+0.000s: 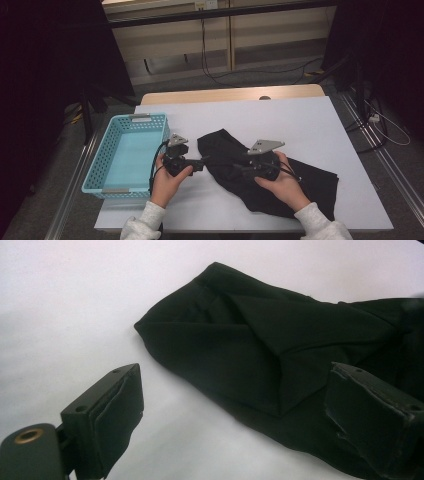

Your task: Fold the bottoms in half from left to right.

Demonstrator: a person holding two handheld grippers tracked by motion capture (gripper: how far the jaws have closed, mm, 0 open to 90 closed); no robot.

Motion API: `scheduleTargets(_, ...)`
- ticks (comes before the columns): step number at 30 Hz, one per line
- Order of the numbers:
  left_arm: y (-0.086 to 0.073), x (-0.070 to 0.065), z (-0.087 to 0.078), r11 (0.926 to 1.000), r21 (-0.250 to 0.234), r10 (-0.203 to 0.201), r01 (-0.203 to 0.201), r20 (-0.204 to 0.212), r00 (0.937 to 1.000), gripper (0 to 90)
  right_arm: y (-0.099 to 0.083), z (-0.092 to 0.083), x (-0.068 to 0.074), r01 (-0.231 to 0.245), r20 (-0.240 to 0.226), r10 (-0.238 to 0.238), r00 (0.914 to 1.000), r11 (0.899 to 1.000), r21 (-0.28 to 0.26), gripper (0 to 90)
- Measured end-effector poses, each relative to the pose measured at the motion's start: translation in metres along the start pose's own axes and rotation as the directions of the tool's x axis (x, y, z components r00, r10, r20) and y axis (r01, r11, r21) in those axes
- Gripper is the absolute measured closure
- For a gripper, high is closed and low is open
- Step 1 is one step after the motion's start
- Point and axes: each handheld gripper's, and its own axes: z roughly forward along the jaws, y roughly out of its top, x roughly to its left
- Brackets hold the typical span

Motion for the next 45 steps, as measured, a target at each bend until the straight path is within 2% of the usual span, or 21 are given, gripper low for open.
scheduleTargets(2,0.0,-0.001,0.0,1.0,0.003,0.003,-0.003,-0.005,1.0,9.1,0.002,0.005,-0.005,-0.012,0.017,0.012,0.9998,1.0,-0.003,45.2)
scheduleTargets(6,-0.001,0.0,0.0,0.9999,0.012,0.005,-0.005,-0.003,1.0,9.1,0.01,0.02,-0.008,0.015,0.026,-0.015,0.9996,1.0,0.022,47.5)
scheduleTargets(8,-0.001,0.001,0.0,0.9999,0.013,0.008,-0.008,-0.006,1.0,9.1,0.016,0.03,-0.007,0.042,0.012,-0.042,0.999,0.999,0.025,47.6)
scheduleTargets(13,-0.001,0.001,-0.002,1.0,-0.002,-0.001,0.001,-0.002,1.0,9.1,0.019,0.061,-0.005,0.027,-0.029,-0.024,0.9993,0.992,0.121,52.2)
scheduleTargets(14,-0.002,0.001,-0.002,1.0,0.0,0.004,-0.004,-0.004,1.0,9.1,0.019,0.065,-0.004,0.029,-0.03,-0.025,0.9992,0.991,0.132,56.4)
scheduleTargets(15,-0.002,0.001,-0.001,1.0,0.0,0.005,-0.005,-0.002,1.0,9.1,0.018,0.067,-0.004,0.031,-0.026,-0.028,0.9993,0.99,0.138,66.0)
scheduleTargets(16,-0.003,0.0,-0.001,1.0,0.001,0.001,-0.001,0.002,1.0,9.1,0.017,0.068,-0.005,0.013,-0.025,-0.009,0.9996,0.991,0.136,74.2)
scheduleTargets(17,-0.003,0.0,-0.001,0.9999,0.005,0.009,-0.009,0.003,1.0,9.1,0.016,0.068,-0.007,-0.015,-0.035,0.02,0.9992,0.992,0.123,82.9)
scheduleTargets(18,-0.004,0.0,-0.001,1.0,0.001,0.007,-0.007,0.001,1.0,9.1,0.016,0.068,-0.01,-0.037,-0.042,0.042,0.9982,0.992,0.119,86.2)
scheduleTargets(19,-0.004,0.0,-0.001,1.0,0.002,0.006,-0.006,0.001,1.0,9.1,0.017,0.067,-0.012,-0.048,-0.03,0.052,0.9982,0.993,0.111,86.4)
scheduleTargets(24,-0.004,0.001,-0.002,1.0,-0.001,0.002,-0.002,-0.002,1.0,9.2,0.022,0.052,-0.025,-0.104,-0.039,0.106,0.9937,0.993,0.05,88.3)
scheduleTargets(28,-0.004,0.001,-0.001,1.0,0.004,0.008,-0.008,-0.004,1.0,9.2,0.027,0.038,-0.038,-0.168,-0.018,0.168,0.9857,0.986,-0.018,88.5)
scheduleTargets(30,-0.004,0.0,0.0,0.9999,0.009,0.009,-0.009,-0.002,1.0,9.2,0.028,0.034,-0.046,-0.197,0.021,0.198,0.98,0.979,-0.048,88.5)
scheduleTargets(33,-0.004,0.0,0.004,0.9999,0.012,0.009,-0.009,-0.008,0.9999,9.2,0.029,0.034,-0.055,-0.205,0.045,0.208,0.977,0.977,-0.06,88.4)
scheduleTargets(37,-0.002,0.002,0.011,0.9995,0.025,0.017,-0.017,-0.017,0.9997,9.9,0.028,0.041,-0.06,-0.21,0.077,0.213,0.9739,0.976,-0.053,88.2)
scheduleTargets(38,-0.001,0.002,0.014,0.9991,0.03,0.029,-0.028,-0.03,0.9991,10.7,0.028,0.042,-0.061,-0.215,0.085,0.219,0.9719,0.975,-0.059,88.1)
scheduleTargets(41,0.001,0.004,0.021,0.9985,0.044,0.033,-0.031,-0.051,0.9981,13.1,0.028,0.045,-0.064,-0.22,0.104,0.227,0.9684,0.973,-0.072,88.2)
scheduleTargets(45,0.001,0.006,0.028,0.9983,0.055,0.025,-0.02,-0.094,0.9953,14.8,0.031,0.045,-0.068,-0.233,0.115,0.244,0.963,0.967,-0.099,88.4)
